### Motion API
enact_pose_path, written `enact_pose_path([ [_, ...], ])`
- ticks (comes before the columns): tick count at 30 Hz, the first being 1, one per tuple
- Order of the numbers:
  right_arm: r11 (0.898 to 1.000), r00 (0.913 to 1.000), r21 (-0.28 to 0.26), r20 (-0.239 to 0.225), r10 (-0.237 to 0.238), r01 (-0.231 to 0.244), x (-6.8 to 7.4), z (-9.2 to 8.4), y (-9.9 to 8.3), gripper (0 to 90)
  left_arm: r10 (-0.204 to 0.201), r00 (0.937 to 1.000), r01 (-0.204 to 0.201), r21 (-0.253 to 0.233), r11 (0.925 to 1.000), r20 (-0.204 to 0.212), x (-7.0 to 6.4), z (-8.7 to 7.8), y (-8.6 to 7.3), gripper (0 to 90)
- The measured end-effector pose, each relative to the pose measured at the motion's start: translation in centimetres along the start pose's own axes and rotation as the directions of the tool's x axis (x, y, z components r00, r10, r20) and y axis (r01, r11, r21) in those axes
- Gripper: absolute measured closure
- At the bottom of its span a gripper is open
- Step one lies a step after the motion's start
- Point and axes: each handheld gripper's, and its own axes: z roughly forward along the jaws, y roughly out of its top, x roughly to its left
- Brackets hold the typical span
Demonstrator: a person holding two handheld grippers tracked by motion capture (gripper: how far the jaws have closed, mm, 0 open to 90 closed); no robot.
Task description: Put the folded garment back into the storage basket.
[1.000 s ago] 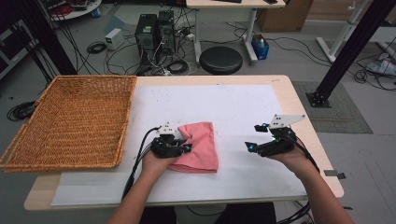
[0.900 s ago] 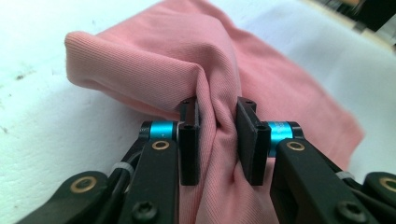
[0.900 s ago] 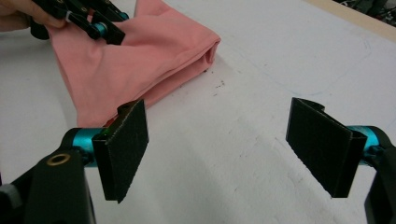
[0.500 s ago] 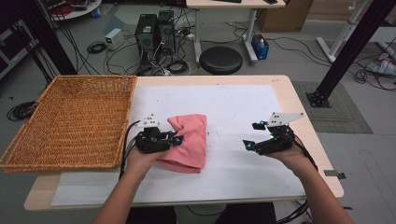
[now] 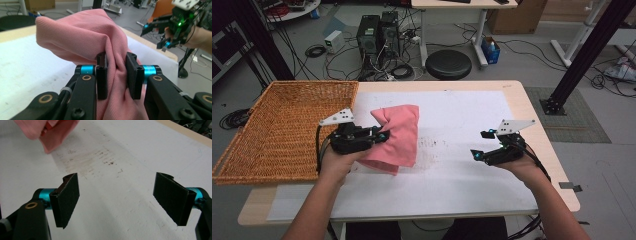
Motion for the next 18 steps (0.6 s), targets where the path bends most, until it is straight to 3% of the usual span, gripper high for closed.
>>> enact_pose_path([
  [11,1.0,1.0,0.003,-0.005,-0.001,0.001,0.1,0.4,0.5,20.6,0.003,0.9985,-0.006,-0.068,0.9977,-0.054,1.2,-5.2,2.2,73.4],
  [18,1.0,1.0,0.006,-0.009,-0.003,0.003,0.4,1.0,0.8,20.5,-0.003,0.9919,-0.008,-0.079,0.9968,-0.127,2.6,-8.9,2.6,73.4],
])
